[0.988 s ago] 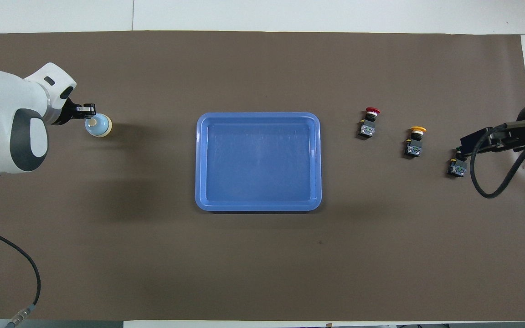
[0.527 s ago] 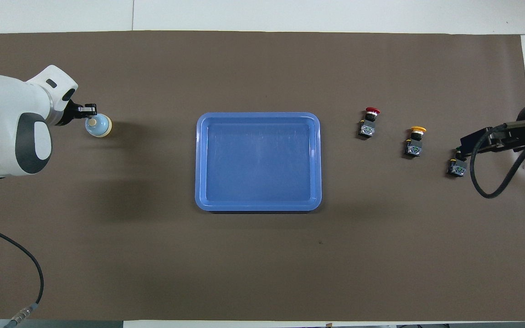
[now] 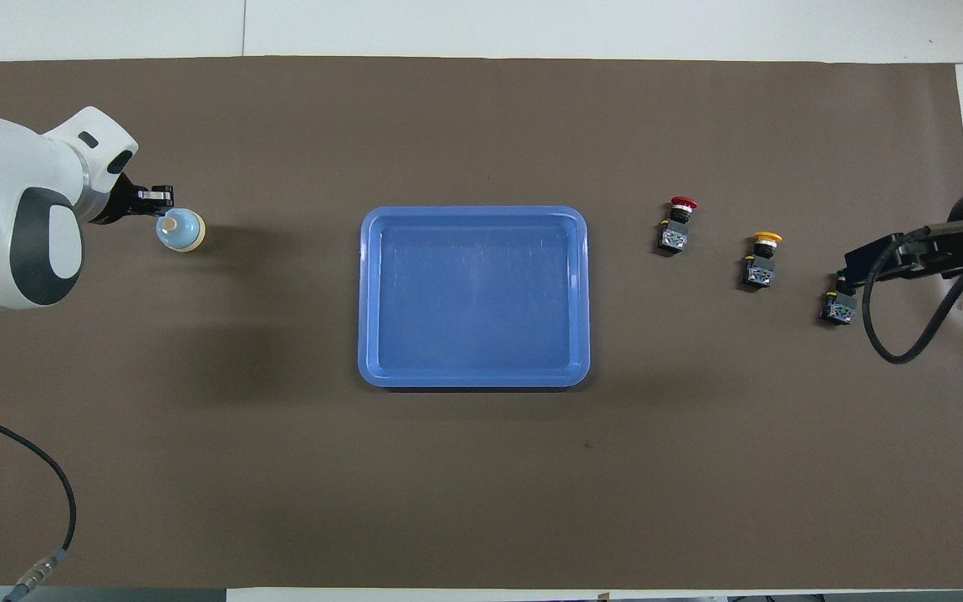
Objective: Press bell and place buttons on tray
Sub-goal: 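Press down on the silver bell with the left gripper, then lift the left gripper off the bell and draw it back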
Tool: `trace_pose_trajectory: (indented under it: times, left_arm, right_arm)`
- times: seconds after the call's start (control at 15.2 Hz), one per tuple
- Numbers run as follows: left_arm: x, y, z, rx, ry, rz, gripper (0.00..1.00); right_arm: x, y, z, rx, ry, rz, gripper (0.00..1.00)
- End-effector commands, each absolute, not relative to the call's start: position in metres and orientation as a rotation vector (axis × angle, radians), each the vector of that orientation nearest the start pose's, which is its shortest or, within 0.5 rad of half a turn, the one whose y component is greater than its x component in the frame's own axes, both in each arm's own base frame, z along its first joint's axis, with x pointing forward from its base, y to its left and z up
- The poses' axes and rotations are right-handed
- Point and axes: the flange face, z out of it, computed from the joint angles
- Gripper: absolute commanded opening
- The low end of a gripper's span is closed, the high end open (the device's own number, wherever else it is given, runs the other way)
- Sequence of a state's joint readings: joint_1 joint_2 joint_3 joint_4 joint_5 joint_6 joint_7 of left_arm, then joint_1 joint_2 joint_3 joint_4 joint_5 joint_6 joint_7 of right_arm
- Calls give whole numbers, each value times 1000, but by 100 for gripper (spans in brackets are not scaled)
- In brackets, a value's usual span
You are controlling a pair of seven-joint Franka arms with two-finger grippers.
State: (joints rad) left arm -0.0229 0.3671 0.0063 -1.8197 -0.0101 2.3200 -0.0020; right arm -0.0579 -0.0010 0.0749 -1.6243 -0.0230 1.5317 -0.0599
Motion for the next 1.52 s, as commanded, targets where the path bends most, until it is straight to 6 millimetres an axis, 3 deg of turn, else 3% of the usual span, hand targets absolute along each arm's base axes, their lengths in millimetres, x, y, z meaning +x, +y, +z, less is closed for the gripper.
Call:
trace_pose_trajectory:
  times: [0.0,0.2,0.4,0.59,0.72,0.86,0.92,0.99,1.25,1.45]
  left_arm:
    - [637,-14,348,-3127,1,-204,0]
    - [631,-13,331,-3122,-2,-295,0]
    - [637,-6,346,-3122,-15,-262,0]
    - [652,-4,425,-3128,-14,-99,0]
    - [644,-4,468,-3129,-11,-34,3]
    - [626,-4,505,-3131,-13,-43,65]
    - [616,-6,523,-3132,-7,-46,88]
    - [604,-6,542,-3135,-8,-36,100]
    - [560,-13,595,-3141,5,22,100]
    - [541,-16,599,-3138,7,108,100]
  right_arm:
    - [546,6,599,-3161,-92,141,100]
    - [546,6,599,-3161,-92,141,100]
    - [546,6,599,-3161,-92,141,100]
    - [546,6,599,-3161,-92,141,100]
    - [546,6,599,-3161,-92,141,100]
    - [546,6,599,-3161,-92,141,100]
    - [546,6,599,-3161,-92,141,100]
    - [546,6,599,-3161,-92,141,100]
    - [546,5,599,-3161,-90,141,100]
    - [546,2,599,-3161,-85,141,100]
